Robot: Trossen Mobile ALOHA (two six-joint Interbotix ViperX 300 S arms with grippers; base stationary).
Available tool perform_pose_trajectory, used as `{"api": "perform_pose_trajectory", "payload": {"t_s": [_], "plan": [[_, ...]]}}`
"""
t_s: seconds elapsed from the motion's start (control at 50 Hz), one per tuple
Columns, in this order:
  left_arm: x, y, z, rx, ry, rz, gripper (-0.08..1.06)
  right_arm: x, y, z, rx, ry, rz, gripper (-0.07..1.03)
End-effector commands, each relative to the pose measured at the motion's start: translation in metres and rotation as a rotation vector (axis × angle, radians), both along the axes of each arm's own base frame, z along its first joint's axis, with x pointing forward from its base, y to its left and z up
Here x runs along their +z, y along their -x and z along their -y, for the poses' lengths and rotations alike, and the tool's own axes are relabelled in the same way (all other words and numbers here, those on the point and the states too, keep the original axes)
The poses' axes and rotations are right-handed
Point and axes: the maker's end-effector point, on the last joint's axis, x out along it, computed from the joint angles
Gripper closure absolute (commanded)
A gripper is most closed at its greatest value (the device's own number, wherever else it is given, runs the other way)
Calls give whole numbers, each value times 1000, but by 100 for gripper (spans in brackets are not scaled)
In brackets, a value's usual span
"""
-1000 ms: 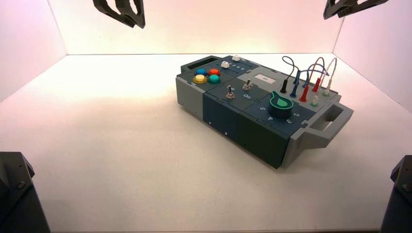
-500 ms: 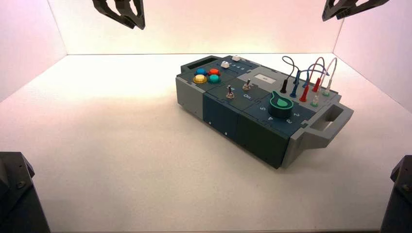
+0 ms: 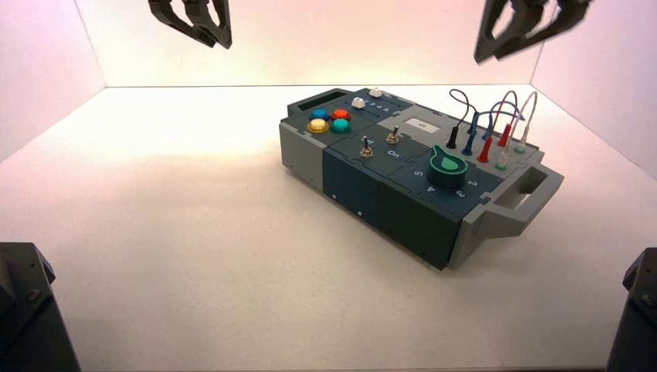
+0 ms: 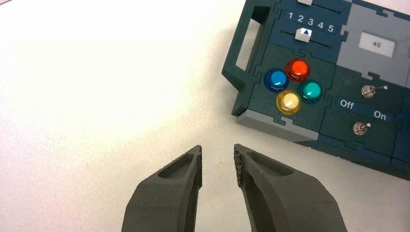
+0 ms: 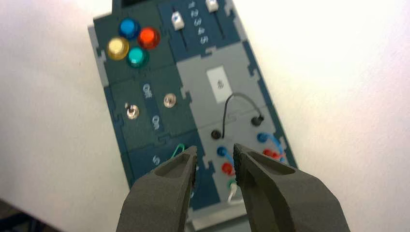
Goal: Turn the knob to position 2.
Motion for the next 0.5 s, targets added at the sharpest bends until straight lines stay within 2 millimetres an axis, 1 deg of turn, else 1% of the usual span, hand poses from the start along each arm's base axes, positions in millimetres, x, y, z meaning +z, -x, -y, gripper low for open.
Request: {"api": "perform_pose_trajectory", "payload": {"t_s": [0.02, 0.3, 0.4, 0.5], "plan": [[16, -8, 5, -6, 16, 45, 59, 5, 4, -1, 2, -15, 10, 55], [16, -7, 7, -10, 19, 44, 59, 21, 13, 1, 25, -22, 51, 55], [17, -4, 14, -33, 21, 48, 59, 24, 14, -2, 45, -21, 54, 55], [19, 1, 27, -72, 27, 64, 59, 24, 18, -13, 91, -16, 46, 55]]}}
